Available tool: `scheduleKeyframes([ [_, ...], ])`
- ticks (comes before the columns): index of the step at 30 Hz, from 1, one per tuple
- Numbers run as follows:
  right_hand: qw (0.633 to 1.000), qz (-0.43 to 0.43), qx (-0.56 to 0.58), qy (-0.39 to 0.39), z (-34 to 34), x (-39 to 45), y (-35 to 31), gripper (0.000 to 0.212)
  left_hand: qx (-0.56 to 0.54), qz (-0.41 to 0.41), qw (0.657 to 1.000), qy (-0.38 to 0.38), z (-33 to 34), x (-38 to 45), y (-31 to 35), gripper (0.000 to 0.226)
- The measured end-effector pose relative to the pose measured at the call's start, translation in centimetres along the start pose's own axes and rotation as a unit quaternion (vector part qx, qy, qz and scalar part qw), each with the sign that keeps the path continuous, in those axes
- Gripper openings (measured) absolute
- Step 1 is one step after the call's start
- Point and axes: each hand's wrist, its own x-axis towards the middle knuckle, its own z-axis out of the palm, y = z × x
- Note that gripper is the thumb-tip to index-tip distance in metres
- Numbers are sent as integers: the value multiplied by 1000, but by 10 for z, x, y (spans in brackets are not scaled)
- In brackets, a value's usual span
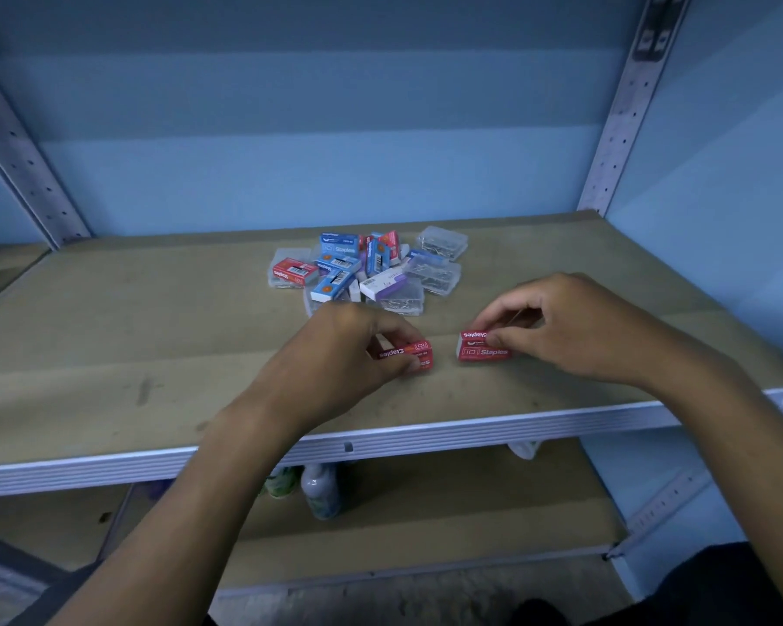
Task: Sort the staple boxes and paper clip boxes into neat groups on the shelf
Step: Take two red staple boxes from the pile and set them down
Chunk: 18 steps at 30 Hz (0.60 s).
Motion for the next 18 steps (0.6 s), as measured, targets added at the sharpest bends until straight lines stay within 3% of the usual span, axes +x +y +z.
scheduleKeyframes([
  [12,1000,12,-13,8,-20,-37,20,28,-17,29,999,-23,28,14,30,18],
  [18,1000,30,-1,-6,-24,-46,25,23,-27,29,998,-38,35,17,37,18],
])
